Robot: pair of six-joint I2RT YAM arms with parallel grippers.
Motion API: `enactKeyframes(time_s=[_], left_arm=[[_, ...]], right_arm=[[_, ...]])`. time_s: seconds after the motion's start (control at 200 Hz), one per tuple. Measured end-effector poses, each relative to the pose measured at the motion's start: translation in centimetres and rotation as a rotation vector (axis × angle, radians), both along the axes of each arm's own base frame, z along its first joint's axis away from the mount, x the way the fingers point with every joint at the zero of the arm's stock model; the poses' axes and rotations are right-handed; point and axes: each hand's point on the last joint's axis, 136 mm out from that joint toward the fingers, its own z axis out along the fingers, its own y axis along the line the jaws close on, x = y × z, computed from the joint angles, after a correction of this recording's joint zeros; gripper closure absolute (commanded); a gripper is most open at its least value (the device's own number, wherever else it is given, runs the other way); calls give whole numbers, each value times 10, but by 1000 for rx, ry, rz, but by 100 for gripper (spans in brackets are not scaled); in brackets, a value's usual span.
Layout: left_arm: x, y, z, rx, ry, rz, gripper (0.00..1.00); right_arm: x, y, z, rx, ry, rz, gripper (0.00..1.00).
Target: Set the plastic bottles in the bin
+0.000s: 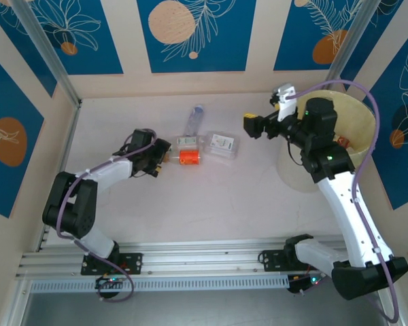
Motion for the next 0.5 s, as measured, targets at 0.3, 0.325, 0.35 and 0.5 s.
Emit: enactKeyframes(time_s=[0.3,0.325,0.35,0.5], left_arm=[[8,-10,-27,-68,64,92,24],[9,-10,-27,-71,64,100,25],[10,-10,-28,-73,62,107,26],[14,-9,-32,-74,63,132,33]], right_arm=[[10,29,-37,-96,52,34,1],[11,31,-38,-107,52,34,1],[10,32,-39,-116,50,38,1],[8,36,-41,-153,31,44,1]])
